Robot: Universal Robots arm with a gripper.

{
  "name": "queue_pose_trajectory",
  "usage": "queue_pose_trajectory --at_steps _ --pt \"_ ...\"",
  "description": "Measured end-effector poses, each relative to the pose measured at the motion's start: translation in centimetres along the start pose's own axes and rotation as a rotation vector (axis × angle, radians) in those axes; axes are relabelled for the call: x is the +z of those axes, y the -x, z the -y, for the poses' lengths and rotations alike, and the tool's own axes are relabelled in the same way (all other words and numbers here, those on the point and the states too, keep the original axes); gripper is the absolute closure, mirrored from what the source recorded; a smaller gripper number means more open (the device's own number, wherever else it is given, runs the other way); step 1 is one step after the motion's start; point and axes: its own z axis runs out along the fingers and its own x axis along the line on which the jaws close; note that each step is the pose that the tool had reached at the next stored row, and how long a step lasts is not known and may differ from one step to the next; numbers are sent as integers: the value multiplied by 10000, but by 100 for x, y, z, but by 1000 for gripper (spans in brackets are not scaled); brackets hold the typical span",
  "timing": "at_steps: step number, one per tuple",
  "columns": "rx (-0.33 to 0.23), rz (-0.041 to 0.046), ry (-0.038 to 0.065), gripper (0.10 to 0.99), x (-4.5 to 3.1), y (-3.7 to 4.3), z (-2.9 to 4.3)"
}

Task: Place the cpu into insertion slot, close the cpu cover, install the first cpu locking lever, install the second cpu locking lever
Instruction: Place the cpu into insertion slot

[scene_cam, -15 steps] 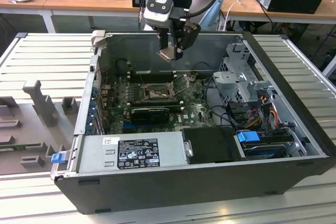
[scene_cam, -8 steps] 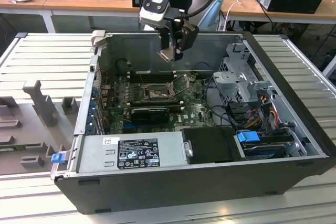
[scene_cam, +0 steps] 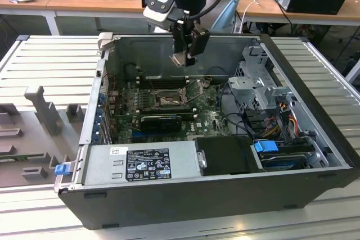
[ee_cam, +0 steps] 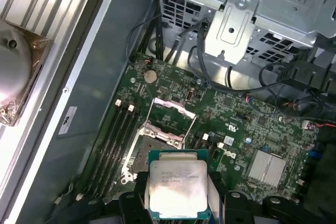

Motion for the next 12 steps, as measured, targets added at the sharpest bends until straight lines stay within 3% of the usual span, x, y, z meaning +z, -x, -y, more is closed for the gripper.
queue_pose_trajectory --at_steps 12 --pt "1864 155 43 557 14 0 1"
